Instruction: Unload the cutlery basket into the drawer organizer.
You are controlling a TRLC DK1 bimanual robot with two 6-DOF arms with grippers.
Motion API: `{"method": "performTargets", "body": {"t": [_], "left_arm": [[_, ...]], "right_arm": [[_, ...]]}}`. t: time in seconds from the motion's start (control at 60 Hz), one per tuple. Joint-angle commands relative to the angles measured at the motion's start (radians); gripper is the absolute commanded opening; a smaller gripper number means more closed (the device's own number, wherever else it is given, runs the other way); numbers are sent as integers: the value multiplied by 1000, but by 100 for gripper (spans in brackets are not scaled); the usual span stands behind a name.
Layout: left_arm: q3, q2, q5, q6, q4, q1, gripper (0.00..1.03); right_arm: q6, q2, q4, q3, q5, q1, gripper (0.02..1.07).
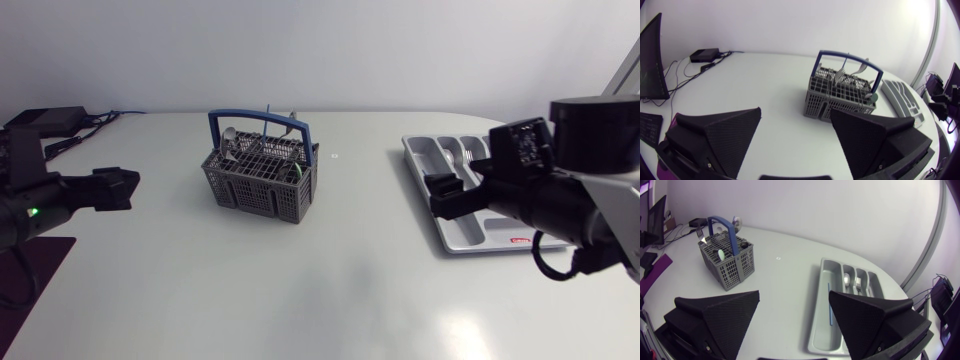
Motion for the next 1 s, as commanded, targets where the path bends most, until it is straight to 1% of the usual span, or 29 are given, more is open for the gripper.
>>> {"method": "performTargets", "body": {"t": [0.0,0.033,0.117,0.2,0.283,0.433,0.567,0.617,0.683,0.75,0.85,0.917,0.983], "left_arm": [[82,105,16,57,-64,-8,96],[104,141,19,89,-82,-5,96],[138,198,24,95,-99,-11,97],[158,232,71,106,-105,-12,97],[176,273,93,115,-99,-9,97],[224,365,122,144,-96,5,96],[236,410,215,190,-68,38,95],[236,416,238,201,-53,43,94],[240,431,274,219,-36,58,93],[242,444,292,221,-13,72,91],[254,467,309,221,-5,86,91],[254,477,309,224,1,86,91],[253,477,312,226,2,84,91]], "right_arm": [[26,103,-21,70,-7,34,102],[18,134,-23,86,-15,51,102],[-14,200,-40,134,-55,84,102],[-88,263,-93,195,-134,97,102],[-137,302,-76,235,-187,107,102],[-132,428,-81,359,-280,107,102],[-135,546,-72,459,-317,123,102],[-140,582,-58,485,-322,131,101],[-142,632,-50,530,-345,136,97],[-142,683,-46,579,-349,143,97],[-155,747,-26,645,-334,166,97],[-166,795,-26,700,-325,176,93],[-169,842,-27,749,-309,182,92]]}}
